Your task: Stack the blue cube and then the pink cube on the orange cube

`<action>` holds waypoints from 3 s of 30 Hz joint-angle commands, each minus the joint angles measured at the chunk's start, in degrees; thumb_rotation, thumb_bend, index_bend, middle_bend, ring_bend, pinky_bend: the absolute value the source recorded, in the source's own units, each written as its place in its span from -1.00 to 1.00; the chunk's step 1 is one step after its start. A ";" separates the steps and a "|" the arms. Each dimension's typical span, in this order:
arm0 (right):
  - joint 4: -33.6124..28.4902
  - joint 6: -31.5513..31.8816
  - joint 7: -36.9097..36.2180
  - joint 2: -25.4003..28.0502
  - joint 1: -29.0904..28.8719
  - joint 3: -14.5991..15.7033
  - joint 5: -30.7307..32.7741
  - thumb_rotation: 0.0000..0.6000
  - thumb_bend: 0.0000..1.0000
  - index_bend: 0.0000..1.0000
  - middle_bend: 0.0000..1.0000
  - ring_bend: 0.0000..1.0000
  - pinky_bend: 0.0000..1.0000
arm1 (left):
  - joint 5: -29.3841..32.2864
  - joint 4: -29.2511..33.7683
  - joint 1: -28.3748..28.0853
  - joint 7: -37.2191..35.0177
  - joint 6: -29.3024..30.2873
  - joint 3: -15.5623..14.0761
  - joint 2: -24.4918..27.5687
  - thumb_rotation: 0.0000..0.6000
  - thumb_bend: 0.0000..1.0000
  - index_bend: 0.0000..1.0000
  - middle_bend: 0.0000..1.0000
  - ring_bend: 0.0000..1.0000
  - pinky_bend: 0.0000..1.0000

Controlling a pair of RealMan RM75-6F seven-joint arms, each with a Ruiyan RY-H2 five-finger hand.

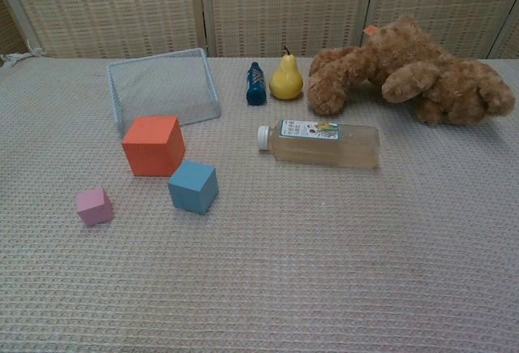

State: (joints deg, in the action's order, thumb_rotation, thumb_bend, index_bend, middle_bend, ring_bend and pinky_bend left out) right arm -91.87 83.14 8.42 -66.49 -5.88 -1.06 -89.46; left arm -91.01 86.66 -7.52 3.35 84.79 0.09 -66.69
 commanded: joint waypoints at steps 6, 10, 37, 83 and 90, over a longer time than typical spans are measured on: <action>-0.45 0.02 -0.35 0.19 0.12 0.06 0.05 1.00 -0.83 -1.00 -1.00 -1.00 -1.00 | -3.49 -0.74 -1.13 0.91 0.23 -0.59 -2.57 1.00 -0.20 -0.93 -1.00 -1.00 -0.68; -0.68 0.22 -0.65 0.43 0.19 0.22 -0.39 1.00 -0.83 -1.00 -1.00 -1.00 -1.00 | -8.60 -1.87 -3.11 4.76 0.93 -0.76 -6.29 1.00 -0.20 -0.90 -0.52 -0.54 -0.04; -2.41 -2.36 -2.12 2.77 -0.02 0.38 1.94 1.00 -0.83 -1.00 -1.00 -1.00 -1.00 | 6.75 1.79 -21.16 24.64 -27.78 7.46 -22.82 1.00 -0.23 -0.66 1.00 1.00 1.00; -3.54 -4.18 -2.07 3.94 -0.25 0.58 3.22 1.00 -0.83 -1.00 -1.00 -1.00 -1.00 | 16.89 9.64 -23.04 29.54 -15.58 9.15 -23.20 1.00 -0.24 0.23 1.00 1.00 1.00; -3.64 -4.50 -1.95 3.75 -0.45 0.76 2.87 1.00 -0.83 -1.00 -1.00 -1.00 -1.00 | 26.35 14.64 -24.19 34.09 -15.49 14.41 -19.88 1.00 -0.25 0.38 1.00 1.00 1.00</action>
State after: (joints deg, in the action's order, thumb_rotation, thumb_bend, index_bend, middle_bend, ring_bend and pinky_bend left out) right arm -95.50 78.64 6.48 -62.74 -6.32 -0.30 -86.59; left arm -67.88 99.60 -31.26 35.83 69.29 12.31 -88.17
